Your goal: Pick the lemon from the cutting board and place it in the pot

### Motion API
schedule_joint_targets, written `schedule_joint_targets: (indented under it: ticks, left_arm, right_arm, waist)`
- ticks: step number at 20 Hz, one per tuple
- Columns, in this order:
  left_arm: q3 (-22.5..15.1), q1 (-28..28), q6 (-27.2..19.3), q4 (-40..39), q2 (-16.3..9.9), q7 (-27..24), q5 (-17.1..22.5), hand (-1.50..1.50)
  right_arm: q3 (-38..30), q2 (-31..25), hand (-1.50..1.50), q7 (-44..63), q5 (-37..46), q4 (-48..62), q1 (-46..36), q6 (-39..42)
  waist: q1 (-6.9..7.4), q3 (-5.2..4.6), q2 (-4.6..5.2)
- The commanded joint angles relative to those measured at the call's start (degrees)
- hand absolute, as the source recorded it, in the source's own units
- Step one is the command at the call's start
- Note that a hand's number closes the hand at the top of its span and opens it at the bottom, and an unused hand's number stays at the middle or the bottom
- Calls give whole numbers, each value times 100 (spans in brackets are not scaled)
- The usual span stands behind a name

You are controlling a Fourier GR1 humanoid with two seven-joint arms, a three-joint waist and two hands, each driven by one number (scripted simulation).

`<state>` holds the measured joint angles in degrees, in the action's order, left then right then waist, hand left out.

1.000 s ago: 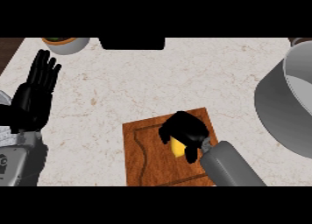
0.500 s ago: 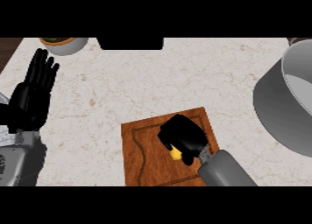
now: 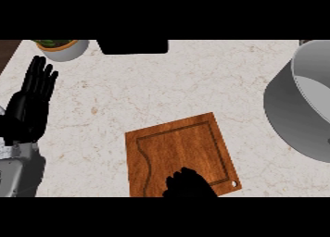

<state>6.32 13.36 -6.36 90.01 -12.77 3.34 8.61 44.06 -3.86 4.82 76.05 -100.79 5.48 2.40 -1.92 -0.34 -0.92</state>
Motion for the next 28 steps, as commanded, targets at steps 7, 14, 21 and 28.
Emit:
schedule_joint_targets:
  ticks: [7, 14, 21, 28]
  left_arm:
    - [19, 10, 10, -39, -2, -55, -40, 0]
    - [-43, -52, 136, 90, 79, -10, 70, 0]
    - [-75, 112, 12, -159, 160, -108, -90, 0]
    - [-82, -1, 24, 3, 181, -135, -102, 0]
  right_arm:
    - [-349, -449, 150, 1290, 690, -3428, 1223, -280]
    - [-2376, -670, 150, 1233, -497, -4352, 1155, -428]
    - [-4693, -1184, 150, 770, -1980, -3742, 887, 40]
    - [-6864, -1947, 150, -398, -3803, -1814, 114, 62]
  waist:
    - [-9, 32, 46]
    - [177, 40, 95]
    - [129, 48, 114]
    - [165, 48, 87]
